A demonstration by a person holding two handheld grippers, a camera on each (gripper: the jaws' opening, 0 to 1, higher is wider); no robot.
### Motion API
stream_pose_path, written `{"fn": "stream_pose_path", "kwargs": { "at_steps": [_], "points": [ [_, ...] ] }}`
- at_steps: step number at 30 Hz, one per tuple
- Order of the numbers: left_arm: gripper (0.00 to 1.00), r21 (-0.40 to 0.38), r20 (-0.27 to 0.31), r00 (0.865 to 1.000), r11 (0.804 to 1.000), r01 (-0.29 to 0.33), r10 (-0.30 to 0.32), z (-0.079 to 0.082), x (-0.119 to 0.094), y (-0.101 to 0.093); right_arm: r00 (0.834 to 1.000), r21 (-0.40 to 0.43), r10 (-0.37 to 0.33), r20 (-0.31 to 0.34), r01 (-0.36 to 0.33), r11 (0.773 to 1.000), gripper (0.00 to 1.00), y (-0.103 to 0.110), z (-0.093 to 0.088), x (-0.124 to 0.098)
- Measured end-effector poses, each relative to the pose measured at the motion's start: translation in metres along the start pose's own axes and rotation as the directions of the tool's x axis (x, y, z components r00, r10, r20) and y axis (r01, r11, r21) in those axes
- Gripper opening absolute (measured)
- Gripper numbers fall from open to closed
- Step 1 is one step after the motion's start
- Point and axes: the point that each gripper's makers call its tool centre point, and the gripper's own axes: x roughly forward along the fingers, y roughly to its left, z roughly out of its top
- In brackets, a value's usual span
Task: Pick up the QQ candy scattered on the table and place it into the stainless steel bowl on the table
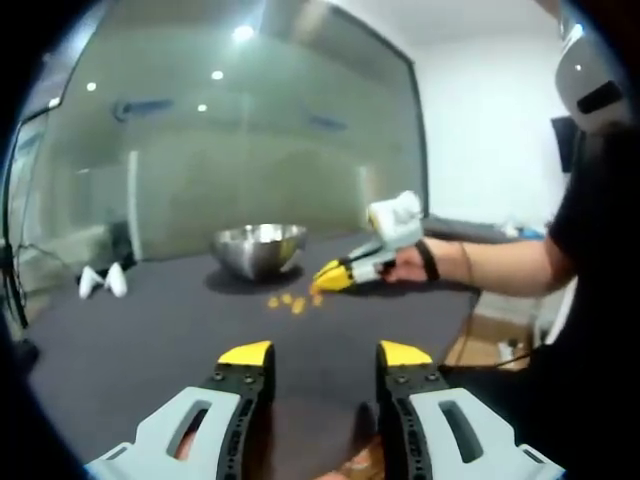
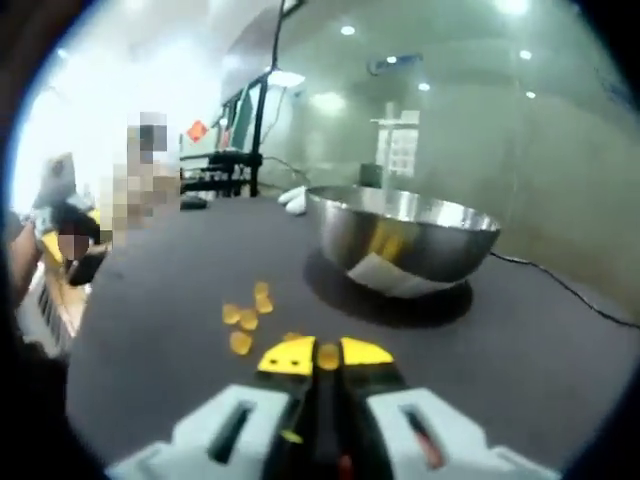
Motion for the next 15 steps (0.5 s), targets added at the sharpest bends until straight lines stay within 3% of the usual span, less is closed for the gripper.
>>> {"fn": "stream_pose_path", "kwargs": {
  "at_steps": [8, 15],
  "points": [
    [0.42, 0.005, -0.006, 1.000, 1.000, 0.019, -0.019, -0.002, 0.006, -0.004, 0.995, -0.017, -0.087, 0.057, 0.088, 0.996, 0.09, -0.018, 0.024, -0.038],
    [0.42, 0.011, 0.000, 0.999, 0.999, 0.036, -0.036, 0.001, 0.010, -0.009, 0.989, 0.002, -0.119, 0.092, 0.119, 0.993, 0.09, -0.027, 0.034, -0.053]
  ]
}}
